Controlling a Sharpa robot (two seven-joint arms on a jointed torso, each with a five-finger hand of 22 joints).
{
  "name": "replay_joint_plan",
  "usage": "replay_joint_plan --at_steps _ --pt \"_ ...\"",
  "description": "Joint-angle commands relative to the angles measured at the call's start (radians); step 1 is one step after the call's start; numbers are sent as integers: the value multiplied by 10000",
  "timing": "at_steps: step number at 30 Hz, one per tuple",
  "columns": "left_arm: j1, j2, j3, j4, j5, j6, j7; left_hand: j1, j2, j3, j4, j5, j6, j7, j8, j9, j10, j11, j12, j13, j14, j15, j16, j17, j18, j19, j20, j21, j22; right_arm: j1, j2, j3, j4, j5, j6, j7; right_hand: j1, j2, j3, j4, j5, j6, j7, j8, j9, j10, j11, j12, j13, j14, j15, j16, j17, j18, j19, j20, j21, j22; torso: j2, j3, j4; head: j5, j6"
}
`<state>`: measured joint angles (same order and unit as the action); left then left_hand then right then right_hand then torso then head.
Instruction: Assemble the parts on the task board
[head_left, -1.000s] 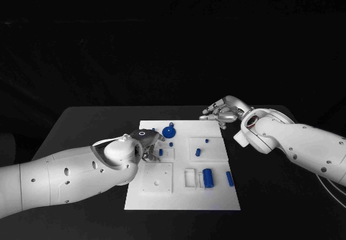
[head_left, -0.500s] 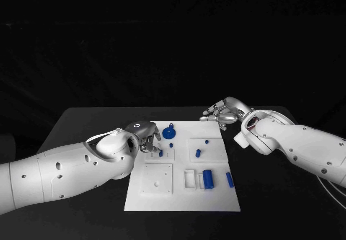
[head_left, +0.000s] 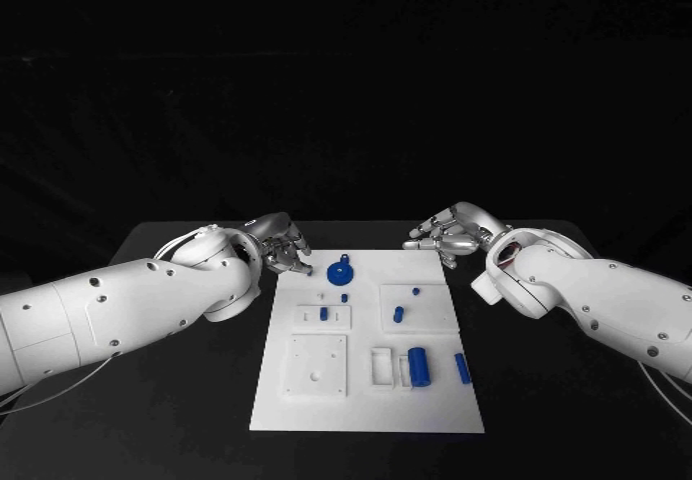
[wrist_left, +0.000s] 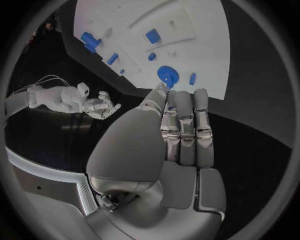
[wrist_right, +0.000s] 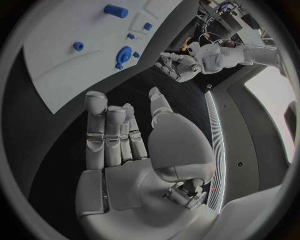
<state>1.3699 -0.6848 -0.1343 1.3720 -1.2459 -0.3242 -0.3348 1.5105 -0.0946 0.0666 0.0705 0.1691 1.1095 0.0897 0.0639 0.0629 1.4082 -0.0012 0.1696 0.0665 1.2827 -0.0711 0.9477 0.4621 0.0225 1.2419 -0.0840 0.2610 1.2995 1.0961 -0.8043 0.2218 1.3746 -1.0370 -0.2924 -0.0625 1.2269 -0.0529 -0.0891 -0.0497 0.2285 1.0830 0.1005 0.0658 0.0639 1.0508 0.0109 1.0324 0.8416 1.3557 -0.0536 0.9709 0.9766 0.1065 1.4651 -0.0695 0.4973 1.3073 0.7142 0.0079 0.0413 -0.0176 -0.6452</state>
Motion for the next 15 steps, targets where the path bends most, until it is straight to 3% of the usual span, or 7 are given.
replay_joint_plan --at_steps 1,6,12,13,15 --pt "120 195 3 -512 538 302 663 57 13 107 16 1 38 55 3 13 127 -25 -170 2 37 74 66 21 188 72 -4 -58 117 -5 -1 4 2 69 -63 68 56 36 3 97 -17 -67 -6 -34 -13 83 2 -21 -15 51 -9 -61 1 118 325 -33 -18 537 20 -14 9 -13 35" --pt "239 552 3 -1352 907 654 646 -516 343 22 539 -43 122 -15 -6 11 187 -16 -213 23 90 82 61 14 180 136 5 -158 143 -5 0 4 6 80 -78 55 44 33 2 119 -5 -70 -6 -33 -12 84 2 -23 -16 50 -8 -64 -2 120 324 -32 -29 535 24 -14 7 -4 48" --pt "363 1086 -3 -2328 1305 1932 250 -1473 533 -438 1322 -339 173 -88 45 48 352 -1 -50 75 188 88 161 62 177 287 19 -295 141 -5 17 4 11 84 -82 42 57 14 16 182 40 -67 -8 -32 -12 91 0 -23 -19 60 -9 -52 8 119 325 -32 -19 538 30 -18 -14 -3 80" --pt "376 1185 -5 -2499 1357 2202 143 -1782 606 -553 1486 -416 357 -159 31 71 458 -47 65 115 264 47 301 135 175 382 -16 -254 195 -5 22 4 11 84 -82 41 57 14 16 182 40 -67 -8 -32 -12 91 0 -23 -19 60 -9 -52 8 119 325 -32 -19 538 37 -18 -22 3 88" --pt "395 1420 -10 -2897 1434 2764 -68 -2397 652 -679 1724 -973 415 -177 21 95 561 -75 277 199 321 5 597 305 154 489 -61 -151 296 -5 34 4 10 85 -83 39 57 12 16 188 47 -68 -8 -33 -12 92 0 -23 -19 60 -9 -53 7 119 326 -32 -13 539 33 -15 -21 3 91"
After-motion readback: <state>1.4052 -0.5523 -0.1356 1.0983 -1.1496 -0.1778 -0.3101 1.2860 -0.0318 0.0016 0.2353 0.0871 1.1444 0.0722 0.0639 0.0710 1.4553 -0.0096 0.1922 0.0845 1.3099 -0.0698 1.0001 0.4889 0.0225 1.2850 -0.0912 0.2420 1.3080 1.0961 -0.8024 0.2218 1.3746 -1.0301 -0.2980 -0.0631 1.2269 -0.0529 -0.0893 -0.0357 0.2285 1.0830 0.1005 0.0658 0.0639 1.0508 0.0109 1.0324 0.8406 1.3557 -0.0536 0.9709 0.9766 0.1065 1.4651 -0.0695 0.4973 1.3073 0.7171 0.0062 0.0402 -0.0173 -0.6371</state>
